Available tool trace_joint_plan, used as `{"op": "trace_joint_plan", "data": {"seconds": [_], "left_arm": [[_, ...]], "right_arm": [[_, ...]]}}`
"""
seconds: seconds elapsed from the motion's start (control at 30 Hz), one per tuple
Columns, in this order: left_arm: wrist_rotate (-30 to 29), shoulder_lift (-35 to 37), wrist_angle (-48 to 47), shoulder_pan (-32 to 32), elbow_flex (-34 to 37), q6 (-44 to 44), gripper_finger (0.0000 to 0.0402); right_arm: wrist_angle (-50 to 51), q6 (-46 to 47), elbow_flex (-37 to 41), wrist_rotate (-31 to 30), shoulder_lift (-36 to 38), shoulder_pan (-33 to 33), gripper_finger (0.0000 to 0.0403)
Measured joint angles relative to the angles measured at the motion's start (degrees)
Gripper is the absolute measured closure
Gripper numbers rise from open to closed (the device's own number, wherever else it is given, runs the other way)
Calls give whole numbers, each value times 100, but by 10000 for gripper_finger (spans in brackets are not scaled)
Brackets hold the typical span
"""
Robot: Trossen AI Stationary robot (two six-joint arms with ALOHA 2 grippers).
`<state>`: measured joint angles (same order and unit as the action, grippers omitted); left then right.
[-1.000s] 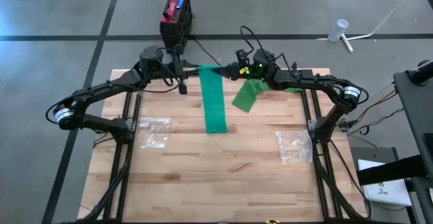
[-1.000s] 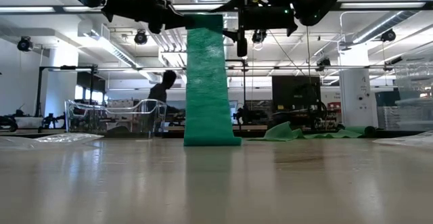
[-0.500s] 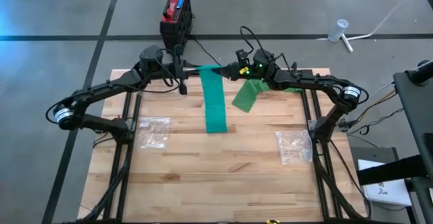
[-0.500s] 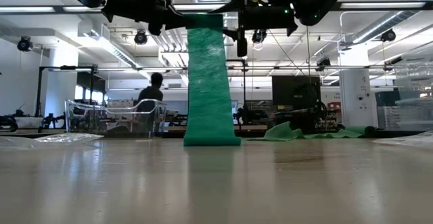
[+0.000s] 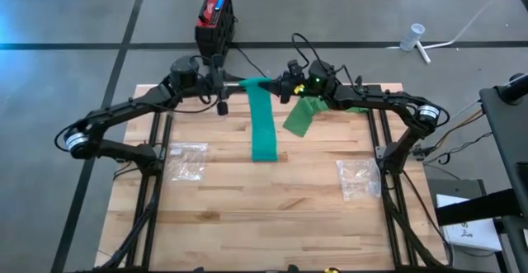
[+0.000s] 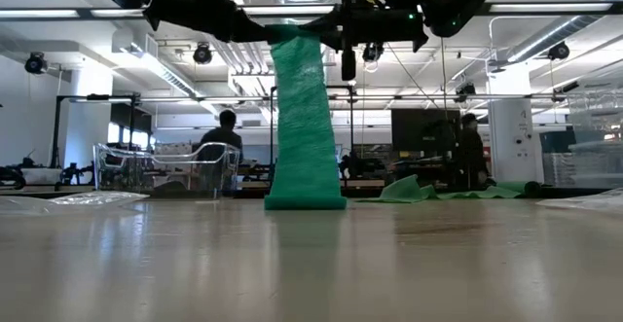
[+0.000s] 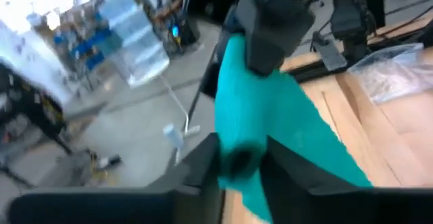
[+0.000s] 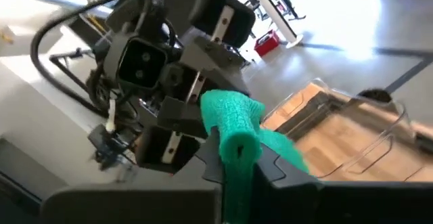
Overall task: Roll bandage
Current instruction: Roll the blue bandage
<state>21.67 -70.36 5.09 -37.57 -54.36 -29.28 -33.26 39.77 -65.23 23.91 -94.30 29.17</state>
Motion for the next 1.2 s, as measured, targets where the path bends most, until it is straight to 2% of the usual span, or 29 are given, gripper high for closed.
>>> {"op": "trace_joint_plan", "data": {"seconds": [0.17, 0.37, 0.47, 0.6, 0.7, 0.8, 0.93, 1.03, 1.13, 1.2], "left_arm": [[74, 2, -641, -7, -317, 382, 192], [1139, -187, -702, -87, -606, 1342, 88], [1226, -342, -700, -97, -723, 1583, 60], [1229, -621, -696, -121, -932, 1846, 52], [1229, -781, -702, -184, -1078, 2057, 71], [1259, -865, -782, -249, -1168, 2136, 112], [1323, -870, -869, -285, -1157, 2058, 199], [1380, -824, -1009, -289, -1150, 1861, 282], [1678, -766, -1086, -337, -1148, 1701, 367], [1849, -718, -1140, -375, -1148, 1637, 387]], "right_arm": [[-6, -754, 0, 25, 0, 0, 390], [-4, -1886, 0, 54, 0, -16, 395], [-6, -2238, 0, 62, 0, -32, 394], [-26, -2551, 0, 195, 0, -52, 393], [-28, -2687, 0, 268, 0, -75, 393], [-31, -2739, 0, 391, 4, -89, 393], [-19, -2789, 0, 443, 10, -94, 393], [-3, -2895, 2, 448, 30, -94, 393], [-2, -2971, 2, 463, 66, -101, 393], [-18, -2998, 2, 506, 74, -105, 393]]}}
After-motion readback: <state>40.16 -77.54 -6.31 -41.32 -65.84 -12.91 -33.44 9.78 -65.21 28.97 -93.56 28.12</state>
